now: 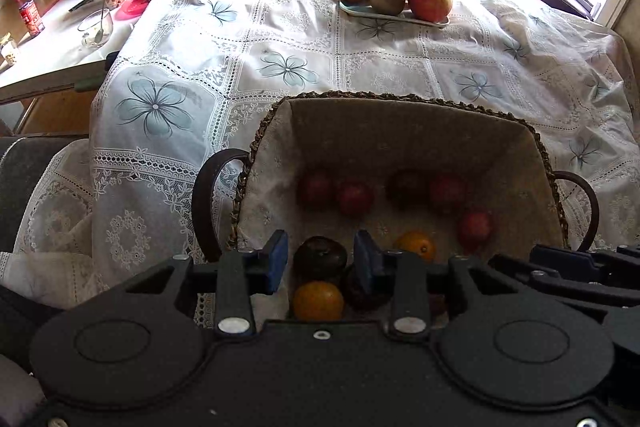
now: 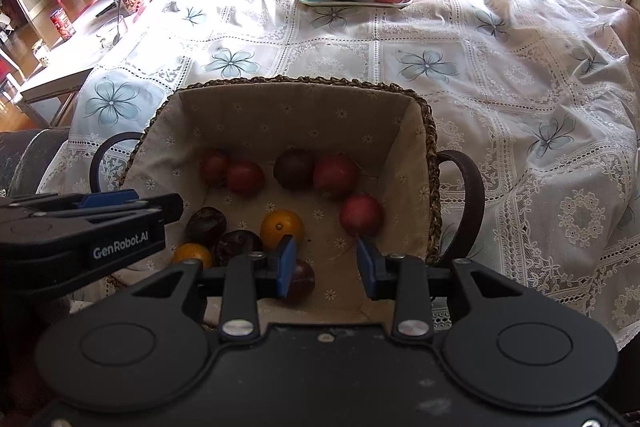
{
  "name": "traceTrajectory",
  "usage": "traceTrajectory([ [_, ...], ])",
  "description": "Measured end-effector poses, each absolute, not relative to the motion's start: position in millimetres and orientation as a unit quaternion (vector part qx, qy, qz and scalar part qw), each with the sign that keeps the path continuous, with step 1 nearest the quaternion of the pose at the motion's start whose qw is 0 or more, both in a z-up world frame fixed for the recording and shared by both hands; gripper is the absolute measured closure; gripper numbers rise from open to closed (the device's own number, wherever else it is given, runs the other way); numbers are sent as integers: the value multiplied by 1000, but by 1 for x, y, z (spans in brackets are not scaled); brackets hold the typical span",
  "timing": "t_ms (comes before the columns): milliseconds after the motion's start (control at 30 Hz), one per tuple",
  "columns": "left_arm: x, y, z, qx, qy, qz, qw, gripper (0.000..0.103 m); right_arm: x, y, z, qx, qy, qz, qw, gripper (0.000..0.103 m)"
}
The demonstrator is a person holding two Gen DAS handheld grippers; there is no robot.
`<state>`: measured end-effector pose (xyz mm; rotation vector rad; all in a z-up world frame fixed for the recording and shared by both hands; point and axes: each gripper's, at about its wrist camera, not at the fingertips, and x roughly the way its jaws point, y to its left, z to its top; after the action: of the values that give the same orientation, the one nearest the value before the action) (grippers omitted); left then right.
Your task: Organize fruits
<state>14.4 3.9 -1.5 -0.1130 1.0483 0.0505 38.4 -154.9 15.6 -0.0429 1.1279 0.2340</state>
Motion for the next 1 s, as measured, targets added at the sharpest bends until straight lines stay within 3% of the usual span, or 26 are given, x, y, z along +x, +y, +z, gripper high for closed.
traceTrajectory([
  [1000,17,5,-5,-59,510,16,858,58,42,-156,10,-15,543,112,832,67],
])
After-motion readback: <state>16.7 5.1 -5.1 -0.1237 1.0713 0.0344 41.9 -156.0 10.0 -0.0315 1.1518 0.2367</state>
